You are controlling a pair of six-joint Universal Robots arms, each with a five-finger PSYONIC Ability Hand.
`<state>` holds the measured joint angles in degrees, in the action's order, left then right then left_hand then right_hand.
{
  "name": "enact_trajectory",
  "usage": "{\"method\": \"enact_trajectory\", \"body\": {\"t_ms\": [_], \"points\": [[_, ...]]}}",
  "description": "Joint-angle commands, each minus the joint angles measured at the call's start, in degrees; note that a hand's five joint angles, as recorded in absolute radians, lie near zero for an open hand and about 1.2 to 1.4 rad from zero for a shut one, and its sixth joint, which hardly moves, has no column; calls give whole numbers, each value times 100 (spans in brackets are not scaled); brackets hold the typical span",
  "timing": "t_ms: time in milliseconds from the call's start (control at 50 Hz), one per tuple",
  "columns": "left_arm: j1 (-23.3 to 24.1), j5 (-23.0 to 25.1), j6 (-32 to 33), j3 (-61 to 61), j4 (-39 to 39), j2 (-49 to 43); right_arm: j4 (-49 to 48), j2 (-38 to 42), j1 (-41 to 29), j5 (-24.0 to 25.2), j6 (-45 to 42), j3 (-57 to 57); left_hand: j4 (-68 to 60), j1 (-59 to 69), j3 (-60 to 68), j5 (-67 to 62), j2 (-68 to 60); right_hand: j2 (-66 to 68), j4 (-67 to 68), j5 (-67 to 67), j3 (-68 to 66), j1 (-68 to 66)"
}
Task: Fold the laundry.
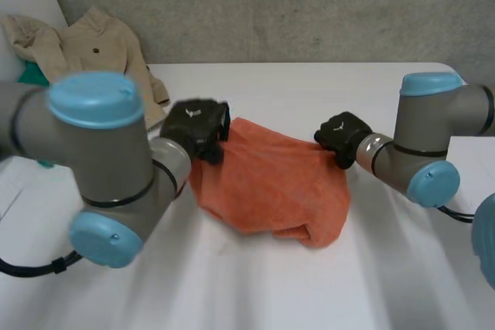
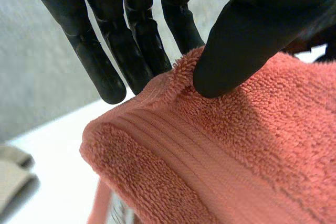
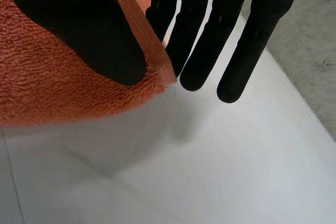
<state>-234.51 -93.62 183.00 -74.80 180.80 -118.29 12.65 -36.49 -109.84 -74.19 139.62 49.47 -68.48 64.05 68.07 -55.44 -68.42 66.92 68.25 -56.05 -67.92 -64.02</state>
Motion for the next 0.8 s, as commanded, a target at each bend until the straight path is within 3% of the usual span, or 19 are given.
{"method": "enact_trajectory", "body": {"t_ms": [20,220,380,440,580,700,800], "points": [[-42,2,148,-8,-1,780,27,-1192,86,1,251,414,-1152,1595,1193,-1456,-1158,1308,1175,-1395,-1208,-1598],[-138,55,781,-140,25,2194,966,-3660,569,-201,-295,1038,-1152,1595,1193,-1456,-1158,1308,1175,-1395,-1208,-1598],[-138,99,851,-219,253,2372,1354,-4454,552,-367,-137,1415,-1152,1595,1193,-1456,-1158,1308,1175,-1395,-1208,-1598],[-182,99,956,-193,368,2083,1345,-4367,412,-543,-93,1495,-1152,1595,1193,-1456,-1158,1308,1175,-1395,-1208,-1598],[-349,99,2203,263,1167,563,1170,-2980,-55,-1203,-40,960,-1152,1595,1193,-1456,-1158,1308,1175,-1395,-1208,-1598],[-384,81,3284,1526,2483,-815,-86,-1871,-151,-1414,48,20,-1152,1595,1193,-1456,-1158,1308,1175,-1395,-1208,-1598],[-306,20,3198,1838,2759,-1020,-351,-1782,-309,-1607,57,88,-821,1264,862,-1125,-827,1308,1175,-1395,-1208,-1598]]}}
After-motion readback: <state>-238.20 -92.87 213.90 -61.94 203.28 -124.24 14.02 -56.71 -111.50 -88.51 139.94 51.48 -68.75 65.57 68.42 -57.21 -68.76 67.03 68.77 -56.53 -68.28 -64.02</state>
